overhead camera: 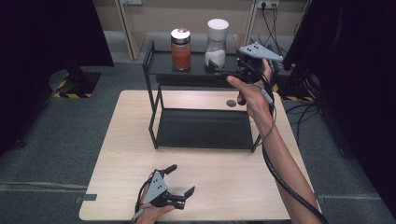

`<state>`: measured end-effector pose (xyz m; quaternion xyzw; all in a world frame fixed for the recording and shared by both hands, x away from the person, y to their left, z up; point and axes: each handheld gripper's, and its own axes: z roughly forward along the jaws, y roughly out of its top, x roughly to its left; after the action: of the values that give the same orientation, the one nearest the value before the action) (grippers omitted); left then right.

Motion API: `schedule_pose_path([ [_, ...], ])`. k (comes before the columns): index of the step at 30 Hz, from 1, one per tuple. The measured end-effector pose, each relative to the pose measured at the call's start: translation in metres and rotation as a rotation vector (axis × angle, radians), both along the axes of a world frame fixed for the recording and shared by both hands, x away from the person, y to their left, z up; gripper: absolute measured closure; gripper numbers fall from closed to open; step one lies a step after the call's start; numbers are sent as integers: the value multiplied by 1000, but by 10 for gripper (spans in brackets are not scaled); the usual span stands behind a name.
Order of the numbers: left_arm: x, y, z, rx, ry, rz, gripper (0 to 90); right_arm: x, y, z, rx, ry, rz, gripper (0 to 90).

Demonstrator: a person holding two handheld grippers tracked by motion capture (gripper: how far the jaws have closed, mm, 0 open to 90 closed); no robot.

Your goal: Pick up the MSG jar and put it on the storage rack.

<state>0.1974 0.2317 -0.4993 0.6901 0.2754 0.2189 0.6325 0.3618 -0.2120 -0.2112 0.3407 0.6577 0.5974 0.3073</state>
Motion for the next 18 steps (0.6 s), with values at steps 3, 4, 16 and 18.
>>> schedule_pose_path([
  [3, 0, 0, 0, 1, 1, 1, 14, -5, -3, -6, 7, -3, 14, 3],
  [4, 0, 0, 0, 0, 1, 2, 14, -7, -4, -7, 9, -3, 18, 3],
  [16, 0, 0, 0, 0, -1, 4, 14, -27, -16, -28, 18, -25, 72, 3],
  [18, 0, 0, 0, 0, -1, 5, 14, -31, -18, -31, 19, -30, 78, 3],
])
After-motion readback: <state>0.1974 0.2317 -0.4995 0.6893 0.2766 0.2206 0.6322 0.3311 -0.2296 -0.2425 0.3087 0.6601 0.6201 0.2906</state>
